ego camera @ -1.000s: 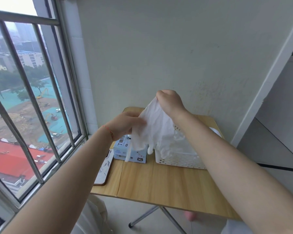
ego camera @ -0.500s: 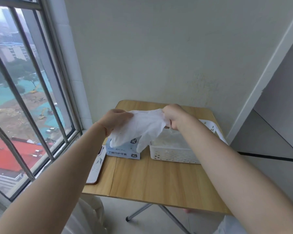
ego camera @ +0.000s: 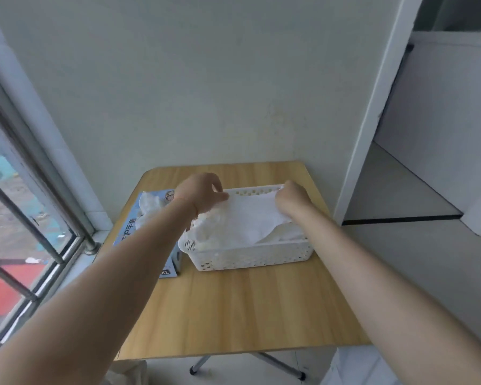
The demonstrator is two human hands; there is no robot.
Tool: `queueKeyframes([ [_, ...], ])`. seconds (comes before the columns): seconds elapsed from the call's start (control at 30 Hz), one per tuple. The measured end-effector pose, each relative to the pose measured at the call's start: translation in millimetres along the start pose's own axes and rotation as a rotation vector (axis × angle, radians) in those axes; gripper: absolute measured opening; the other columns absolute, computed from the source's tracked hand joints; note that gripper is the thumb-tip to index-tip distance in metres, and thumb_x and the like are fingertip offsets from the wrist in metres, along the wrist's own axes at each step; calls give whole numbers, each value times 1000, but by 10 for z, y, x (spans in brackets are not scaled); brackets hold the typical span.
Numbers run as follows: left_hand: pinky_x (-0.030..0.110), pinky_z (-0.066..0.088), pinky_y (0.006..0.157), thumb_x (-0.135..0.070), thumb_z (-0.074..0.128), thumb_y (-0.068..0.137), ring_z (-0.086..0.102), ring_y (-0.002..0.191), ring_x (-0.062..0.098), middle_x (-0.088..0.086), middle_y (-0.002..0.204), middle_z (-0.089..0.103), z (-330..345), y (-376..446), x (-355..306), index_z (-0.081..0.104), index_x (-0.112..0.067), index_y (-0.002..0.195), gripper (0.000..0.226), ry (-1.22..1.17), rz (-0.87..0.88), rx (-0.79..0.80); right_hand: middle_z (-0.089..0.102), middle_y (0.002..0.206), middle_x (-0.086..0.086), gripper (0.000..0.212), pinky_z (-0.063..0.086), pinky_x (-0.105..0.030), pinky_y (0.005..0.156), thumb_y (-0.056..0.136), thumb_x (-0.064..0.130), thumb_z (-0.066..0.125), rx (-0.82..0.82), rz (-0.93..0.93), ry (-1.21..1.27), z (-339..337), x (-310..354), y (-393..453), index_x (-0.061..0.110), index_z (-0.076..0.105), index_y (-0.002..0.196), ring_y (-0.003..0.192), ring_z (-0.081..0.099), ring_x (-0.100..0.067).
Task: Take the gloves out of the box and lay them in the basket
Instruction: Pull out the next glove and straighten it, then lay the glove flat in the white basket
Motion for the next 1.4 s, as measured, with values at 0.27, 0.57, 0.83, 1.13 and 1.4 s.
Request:
queueKeyframes([
  [0.27,43,35,109,-53,57,91,47,127,20,-4,136,53,477,-389,-666,58,-31,127,42,82,380,139,61,120,-14,59,40,-32,64,94,-3,38,-94,-240,-562,76,69,27,4,20,150,103,62,-29],
  [0.57,52,8,120,-78,41,85,12,150,22,-6,162,19,819,-471,-284,24,-43,151,77,394,301,325,60,119,-12,47,42,-33,69,89,-4,47,-89,-432,-923,252,125,-29,3,41,135,103,63,-27],
  [0.83,33,51,91,-23,64,87,61,105,17,-3,113,62,144,-333,-109,67,-32,106,21,74,196,143,58,126,-9,48,47,-32,75,92,1,47,-114,-416,-1042,241,132,-45,7,39,140,109,61,-23],
  [1.13,29,47,70,-34,54,93,62,94,20,-6,97,59,10,-488,-474,69,-32,104,19,251,268,-62,52,127,-11,46,43,-30,66,92,3,50,-135,-406,-1001,225,121,-72,6,40,137,101,63,-22],
  [1.4,29,55,75,-66,65,80,63,78,13,-4,99,63,617,-571,-189,46,-29,129,64,141,35,503,43,122,-17,44,26,-26,41,85,-1,55,-187,-450,-809,153,417,-175,5,41,126,51,36,-15],
])
Point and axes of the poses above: each hand's wrist, its own y-axis towards the middle knuckle, its own z-axis out of the palm, x = y × z, the point moved 10 cm from there along y, towards the middle knuckle
